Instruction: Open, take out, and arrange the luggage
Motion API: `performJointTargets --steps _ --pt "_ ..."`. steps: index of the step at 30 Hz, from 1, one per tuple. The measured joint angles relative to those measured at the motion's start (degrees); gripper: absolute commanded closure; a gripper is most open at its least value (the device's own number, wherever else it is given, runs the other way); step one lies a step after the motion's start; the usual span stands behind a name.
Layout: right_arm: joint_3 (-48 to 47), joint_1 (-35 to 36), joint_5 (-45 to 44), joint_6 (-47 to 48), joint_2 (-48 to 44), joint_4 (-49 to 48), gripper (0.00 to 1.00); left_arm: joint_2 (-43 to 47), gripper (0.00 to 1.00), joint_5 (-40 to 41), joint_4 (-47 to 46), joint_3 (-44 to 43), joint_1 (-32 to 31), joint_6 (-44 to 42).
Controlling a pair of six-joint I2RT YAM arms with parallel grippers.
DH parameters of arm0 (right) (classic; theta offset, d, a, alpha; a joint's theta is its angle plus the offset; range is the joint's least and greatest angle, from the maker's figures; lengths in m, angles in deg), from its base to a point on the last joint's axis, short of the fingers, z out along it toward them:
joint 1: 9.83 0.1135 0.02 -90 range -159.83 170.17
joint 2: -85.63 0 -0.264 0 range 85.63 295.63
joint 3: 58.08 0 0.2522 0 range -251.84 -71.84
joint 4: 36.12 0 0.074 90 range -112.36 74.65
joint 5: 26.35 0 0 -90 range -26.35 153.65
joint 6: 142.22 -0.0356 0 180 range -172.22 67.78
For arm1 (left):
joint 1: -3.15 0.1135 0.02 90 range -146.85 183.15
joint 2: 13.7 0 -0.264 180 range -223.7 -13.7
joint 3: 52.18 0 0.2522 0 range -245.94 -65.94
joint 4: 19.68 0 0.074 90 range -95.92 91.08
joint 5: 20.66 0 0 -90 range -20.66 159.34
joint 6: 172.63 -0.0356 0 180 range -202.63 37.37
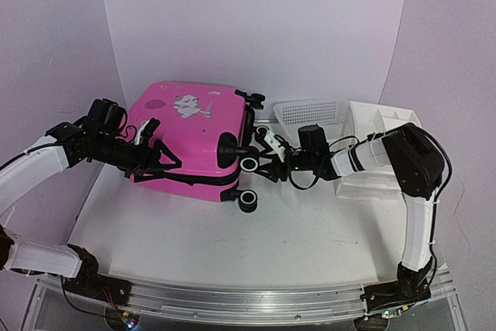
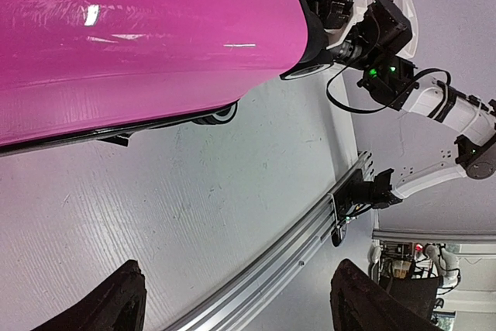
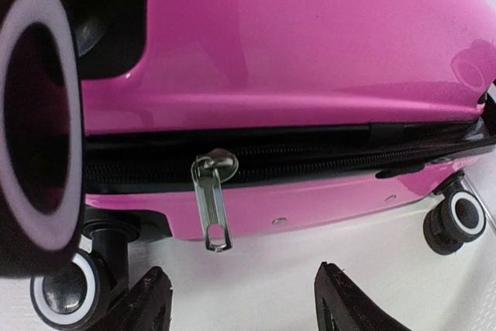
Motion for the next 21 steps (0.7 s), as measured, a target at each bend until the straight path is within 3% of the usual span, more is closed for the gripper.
performJointTargets --steps 8,14,21 --pt "-1.84 0.87 2.05 2.34 3.74 -3.82 0.53 0.24 0.18 0.07 -0.04 0.00 -0.02 -0.15" --pt "-3.32 1.84 1.44 2.78 4.83 -4.81 0.57 0.24 0.18 0.07 -0.07 0.00 -0.02 -0.28" --pt "-4.42 3.13 -0.79 2.95 5.31 -5.99 0.78 0.24 0.18 0.07 -0.07 0.00 -0.02 -0.42"
